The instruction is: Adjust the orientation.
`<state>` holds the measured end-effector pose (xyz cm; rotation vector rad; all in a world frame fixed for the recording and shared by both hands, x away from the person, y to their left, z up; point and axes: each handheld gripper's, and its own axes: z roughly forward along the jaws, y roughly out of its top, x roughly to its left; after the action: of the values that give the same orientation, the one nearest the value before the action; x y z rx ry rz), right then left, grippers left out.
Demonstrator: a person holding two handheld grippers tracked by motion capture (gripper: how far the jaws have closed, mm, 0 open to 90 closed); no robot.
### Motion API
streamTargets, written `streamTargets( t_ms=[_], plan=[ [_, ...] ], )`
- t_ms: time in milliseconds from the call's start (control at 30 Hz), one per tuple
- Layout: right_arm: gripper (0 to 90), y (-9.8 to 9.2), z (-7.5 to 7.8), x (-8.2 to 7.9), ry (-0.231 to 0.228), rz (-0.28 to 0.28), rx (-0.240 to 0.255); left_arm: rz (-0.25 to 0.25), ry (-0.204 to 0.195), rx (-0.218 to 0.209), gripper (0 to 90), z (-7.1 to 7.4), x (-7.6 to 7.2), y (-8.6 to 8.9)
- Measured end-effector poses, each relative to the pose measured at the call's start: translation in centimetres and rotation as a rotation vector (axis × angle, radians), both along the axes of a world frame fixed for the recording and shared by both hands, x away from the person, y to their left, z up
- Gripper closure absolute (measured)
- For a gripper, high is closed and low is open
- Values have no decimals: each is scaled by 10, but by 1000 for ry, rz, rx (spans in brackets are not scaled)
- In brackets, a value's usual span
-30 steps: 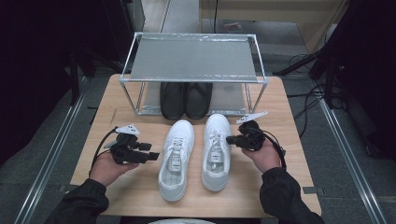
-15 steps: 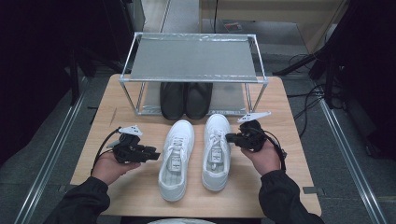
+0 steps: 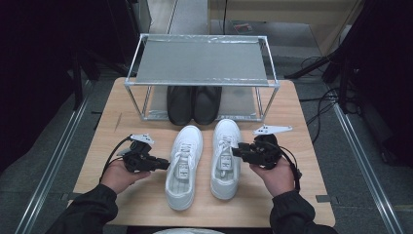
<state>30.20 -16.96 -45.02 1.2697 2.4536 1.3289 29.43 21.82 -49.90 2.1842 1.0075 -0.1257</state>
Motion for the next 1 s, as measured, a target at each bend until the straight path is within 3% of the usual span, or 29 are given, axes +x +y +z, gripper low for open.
streamTargets(
  t_ms=[167,333,400,500,633,800,900,1000],
  plan=[
    [502,12,-8,-3,13,8,-43,-9,1,6,780,-1,0,-1],
    [426,21,-21,3,18,-30,-136,-3,0,6,775,0,0,-2],
    [441,23,-23,3,23,-31,-134,-5,2,1,773,0,0,-2],
    [517,27,-20,1,9,-30,-178,-5,3,2,770,0,0,-2],
    [644,25,-15,-2,4,-27,-173,-5,4,2,765,0,0,-2],
    [711,25,-11,-6,-5,-42,-199,-3,8,0,758,0,0,-2],
    [702,26,-9,-8,-15,-56,-217,-1,8,2,753,0,1,-2],
    [585,34,-13,-10,-45,-75,-241,1,11,-1,747,0,1,-2]
  ],
)
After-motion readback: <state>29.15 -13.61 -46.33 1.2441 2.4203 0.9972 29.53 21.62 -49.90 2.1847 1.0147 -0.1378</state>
